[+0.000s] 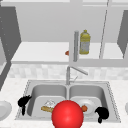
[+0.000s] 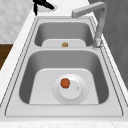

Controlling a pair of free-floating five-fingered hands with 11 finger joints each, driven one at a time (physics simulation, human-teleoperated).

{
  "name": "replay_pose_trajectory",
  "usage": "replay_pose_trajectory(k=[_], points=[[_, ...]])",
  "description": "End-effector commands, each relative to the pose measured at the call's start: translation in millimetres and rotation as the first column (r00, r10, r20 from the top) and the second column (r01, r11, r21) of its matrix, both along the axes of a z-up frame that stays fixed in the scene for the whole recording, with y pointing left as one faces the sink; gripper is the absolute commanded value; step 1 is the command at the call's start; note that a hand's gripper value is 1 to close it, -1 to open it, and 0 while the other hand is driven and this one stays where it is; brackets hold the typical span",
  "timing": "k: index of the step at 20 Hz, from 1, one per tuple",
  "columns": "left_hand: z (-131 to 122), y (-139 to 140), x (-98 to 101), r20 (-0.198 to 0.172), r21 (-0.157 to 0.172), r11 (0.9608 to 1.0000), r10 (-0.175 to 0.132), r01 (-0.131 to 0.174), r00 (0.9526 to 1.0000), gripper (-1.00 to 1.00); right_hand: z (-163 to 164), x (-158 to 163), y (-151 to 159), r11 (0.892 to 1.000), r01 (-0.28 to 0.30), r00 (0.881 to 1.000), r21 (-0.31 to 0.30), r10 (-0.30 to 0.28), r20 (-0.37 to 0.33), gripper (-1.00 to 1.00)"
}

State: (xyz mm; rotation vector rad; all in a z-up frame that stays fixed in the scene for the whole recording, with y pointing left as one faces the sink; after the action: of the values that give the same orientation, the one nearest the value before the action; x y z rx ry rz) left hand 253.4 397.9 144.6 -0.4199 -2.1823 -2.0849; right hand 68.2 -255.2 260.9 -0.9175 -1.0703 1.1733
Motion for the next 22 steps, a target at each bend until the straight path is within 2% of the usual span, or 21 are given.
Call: replay_pose_trajectory(k=[1,6,11,17,20,21,22], points=[[0.0,27.2,-16.0,-0.026,-0.019,0.9998,0.003,-0.003,0.9996,-1.0,0.0,0.0,0.0,1.0,0.0,1.0,0.0,0.0,0.0,0.0],[2.2,55.4,-42.7,0.004,-0.023,0.9995,0.021,-0.021,0.9998,-1.0,0.0,0.0,0.0,1.0,0.0,1.0,0.0,0.0,0.0,0.0],[28.0,70.4,-61.1,0.037,-0.037,0.9991,0.021,-0.02,0.9991,-1.0,0.0,0.0,0.0,1.0,0.0,1.0,0.0,0.0,0.0,0.0],[63.8,84.5,-81.0,0.024,-0.048,0.9986,0.022,-0.021,0.9995,-1.0,0.0,0.0,0.0,1.0,0.0,1.0,0.0,0.0,0.0,0.0],[78.6,90.9,-92.1,0.033,-0.056,0.9985,0.003,-0.001,0.9994,-1.0,0.0,0.0,0.0,1.0,0.0,1.0,0.0,0.0,0.0,0.0],[75.9,88.9,-93.9,0.037,-0.043,0.9991,0.002,-0.001,0.9993,-1.0,0.0,0.0,0.0,1.0,0.0,1.0,0.0,0.0,0.0,0.0],[74.7,87.1,-91.3,0.013,-0.017,0.9999,0.002,-0.001,0.9999,-1.0,0.0,0.0,0.0,1.0,0.0,1.0,0.0,0.0,0.0,0.0]])
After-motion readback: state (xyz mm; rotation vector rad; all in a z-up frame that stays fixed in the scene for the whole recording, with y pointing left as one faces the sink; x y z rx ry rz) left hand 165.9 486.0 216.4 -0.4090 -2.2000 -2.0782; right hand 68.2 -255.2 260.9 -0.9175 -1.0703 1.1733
